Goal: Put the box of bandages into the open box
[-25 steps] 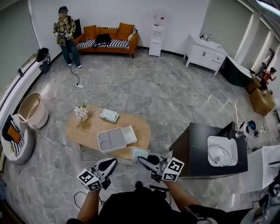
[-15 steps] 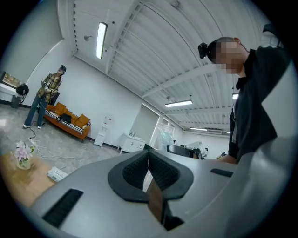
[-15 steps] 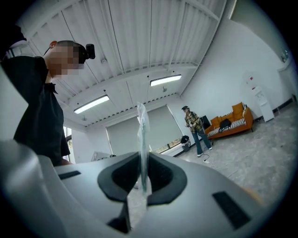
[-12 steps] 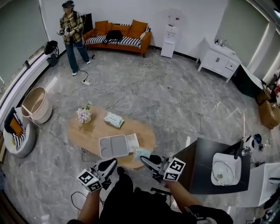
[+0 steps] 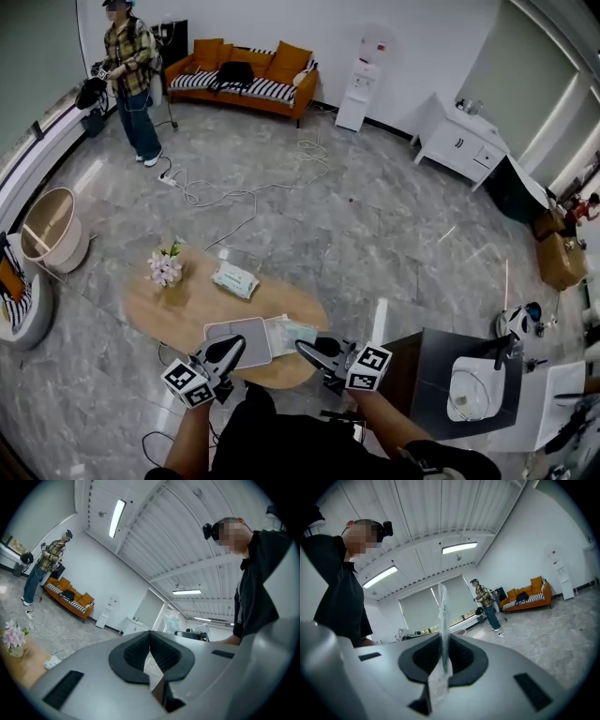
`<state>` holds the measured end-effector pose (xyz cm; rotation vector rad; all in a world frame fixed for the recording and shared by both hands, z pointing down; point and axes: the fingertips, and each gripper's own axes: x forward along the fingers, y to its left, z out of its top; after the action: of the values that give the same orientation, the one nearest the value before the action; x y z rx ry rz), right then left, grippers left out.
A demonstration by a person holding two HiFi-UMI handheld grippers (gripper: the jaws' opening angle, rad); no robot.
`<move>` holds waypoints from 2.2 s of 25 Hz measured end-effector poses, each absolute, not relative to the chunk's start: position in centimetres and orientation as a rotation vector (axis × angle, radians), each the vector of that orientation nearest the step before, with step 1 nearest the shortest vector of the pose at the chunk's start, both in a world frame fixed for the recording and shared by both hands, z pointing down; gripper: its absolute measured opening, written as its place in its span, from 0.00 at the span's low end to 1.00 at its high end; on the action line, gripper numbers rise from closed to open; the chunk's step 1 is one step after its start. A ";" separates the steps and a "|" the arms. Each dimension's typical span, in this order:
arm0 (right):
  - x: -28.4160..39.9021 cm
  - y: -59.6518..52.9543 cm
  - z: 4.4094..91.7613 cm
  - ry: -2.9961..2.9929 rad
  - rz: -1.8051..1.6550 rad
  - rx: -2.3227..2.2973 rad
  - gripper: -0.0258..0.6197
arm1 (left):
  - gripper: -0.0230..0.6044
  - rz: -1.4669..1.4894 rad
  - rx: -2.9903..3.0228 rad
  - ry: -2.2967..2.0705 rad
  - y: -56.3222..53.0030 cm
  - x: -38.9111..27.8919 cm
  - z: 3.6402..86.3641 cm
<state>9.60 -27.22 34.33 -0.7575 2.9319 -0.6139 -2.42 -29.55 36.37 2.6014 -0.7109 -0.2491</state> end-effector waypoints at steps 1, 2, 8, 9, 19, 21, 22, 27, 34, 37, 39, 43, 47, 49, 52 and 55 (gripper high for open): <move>9.2 -28.3 34.6 2.938 -0.629 -0.770 0.09 | 0.06 -0.253 2.596 -0.696 -30.7 -2.7 36.6; 8.8 -29.5 34.9 2.934 -0.651 -0.782 0.09 | 0.06 -0.250 2.598 -0.682 -32.0 -3.1 37.0; 7.0 -36.7 37.3 2.862 -0.835 -0.871 0.09 | 0.06 -0.316 2.516 -0.702 -40.5 -7.0 39.2; 7.1 -37.0 37.9 2.861 -0.876 -0.894 0.09 | 0.06 -0.320 2.491 -0.695 -40.9 -7.1 39.9; 8.7 -41.3 49.9 2.805 -1.257 -0.992 0.09 | 0.06 -0.266 2.364 -0.642 -42.7 -6.1 47.6; 9.2 -41.6 53.2 2.792 -1.334 -0.980 0.09 | 0.06 -0.238 2.337 -0.647 -42.5 -5.6 50.0; 9.5 -41.8 54.8 2.782 -1.370 -0.971 0.09 | 0.06 -0.226 2.323 -0.649 -42.5 -5.3 51.3; 10.8 -42.3 63.5 2.721 -1.529 -0.925 0.09 | 0.06 -0.166 2.265 -0.665 -41.7 -3.3 57.5; 11.0 -40.9 75.0 2.690 -1.777 -0.838 0.09 | 0.06 -0.130 2.176 -0.718 -39.3 -1.8 64.1; 11.1 -40.4 78.6 2.678 -1.859 -0.855 0.09 | 0.06 -0.128 2.137 -0.751 -38.9 -2.0 66.0; 11.0 -40.2 80.6 2.685 -1.901 -0.859 0.09 | 0.06 -0.124 2.117 -0.766 -38.8 -1.9 67.1; 11.0 -39.8 83.6 2.672 -1.998 -0.949 0.09 | 0.06 -0.123 2.100 -0.761 -38.7 -1.2 68.1; 10.9 -39.1 85.9 2.650 -2.131 -1.073 0.09 | 0.06 -0.122 2.101 -0.735 -38.8 -0.4 68.4; 10.8 -38.9 86.7 2.635 -2.186 -1.124 0.09 | 0.06 -0.121 2.106 -0.720 -39.0 0.1 68.5; 10.5 -39.0 87.4 2.606 -2.232 -1.189 0.09 | 0.06 -0.125 2.107 -0.704 -39.0 0.6 68.5; 10.3 -39.3 88.2 2.546 -2.282 -1.253 0.09 | 0.06 -0.124 2.103 -0.695 -38.9 0.9 68.8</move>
<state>10.33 -39.27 88.21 -1.2532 2.5460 -2.2817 0.92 -38.91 68.76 2.1034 -0.6955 -0.1243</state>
